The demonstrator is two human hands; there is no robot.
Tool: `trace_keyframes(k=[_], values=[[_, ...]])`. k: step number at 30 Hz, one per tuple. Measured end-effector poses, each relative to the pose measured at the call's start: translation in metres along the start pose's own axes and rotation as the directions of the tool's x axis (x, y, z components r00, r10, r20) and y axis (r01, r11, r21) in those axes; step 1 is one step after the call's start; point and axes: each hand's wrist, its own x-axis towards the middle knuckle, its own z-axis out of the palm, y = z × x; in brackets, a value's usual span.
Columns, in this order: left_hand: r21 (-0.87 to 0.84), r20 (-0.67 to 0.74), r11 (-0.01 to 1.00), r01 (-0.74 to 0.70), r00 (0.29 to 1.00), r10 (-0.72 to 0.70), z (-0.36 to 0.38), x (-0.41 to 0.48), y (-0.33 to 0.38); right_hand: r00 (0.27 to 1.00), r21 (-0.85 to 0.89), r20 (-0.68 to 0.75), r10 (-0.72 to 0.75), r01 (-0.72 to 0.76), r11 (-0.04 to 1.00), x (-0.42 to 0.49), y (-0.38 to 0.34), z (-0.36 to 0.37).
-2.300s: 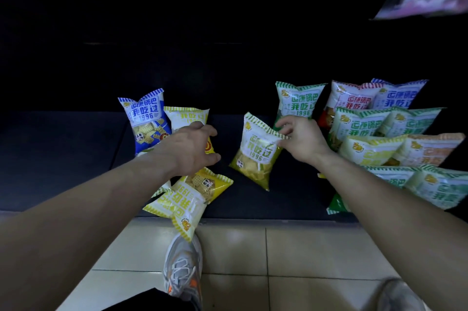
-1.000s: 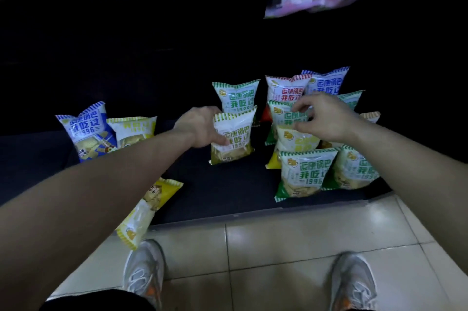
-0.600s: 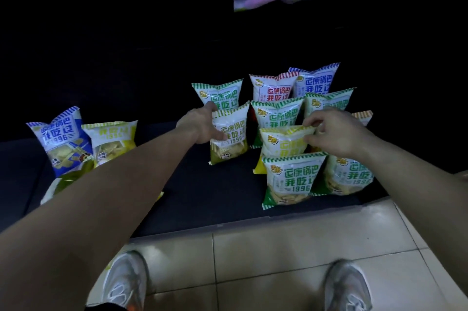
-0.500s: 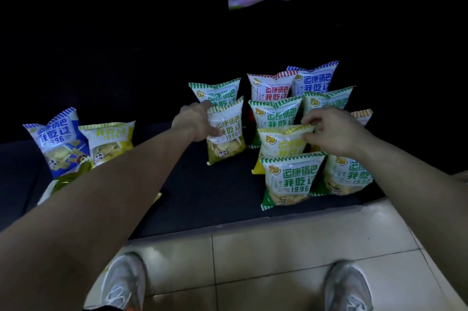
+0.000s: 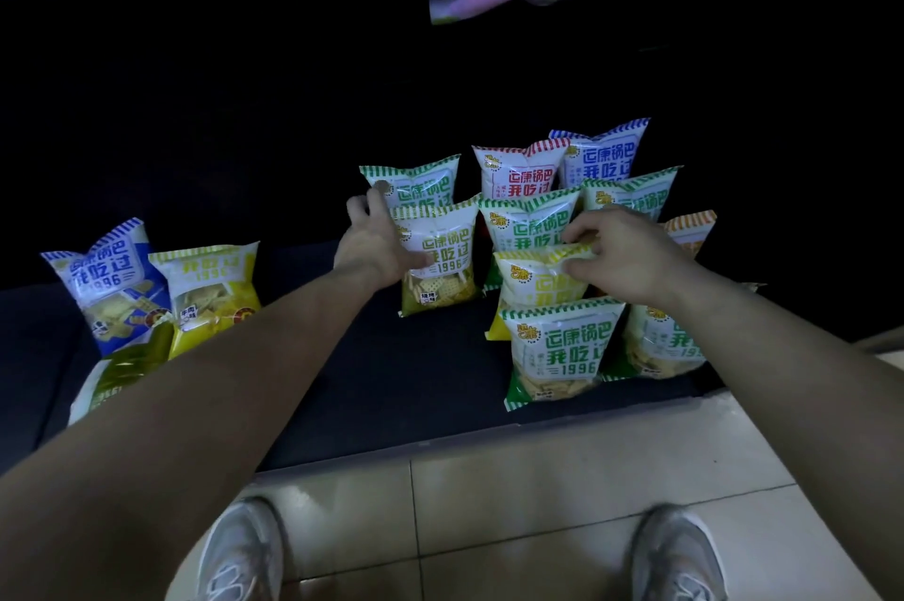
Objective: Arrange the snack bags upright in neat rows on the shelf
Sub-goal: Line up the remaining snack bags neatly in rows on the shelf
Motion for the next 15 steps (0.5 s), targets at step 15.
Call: trace_keyframes(k=[15], values=[[-0.386, 0.079, 0.922, 0.018, 0.997, 0.014, 0.026, 0.003, -0.002, 0.998, 0.05, 0.036, -0.057, 0.056, 0.997, 0.0, -0.018, 0.009]])
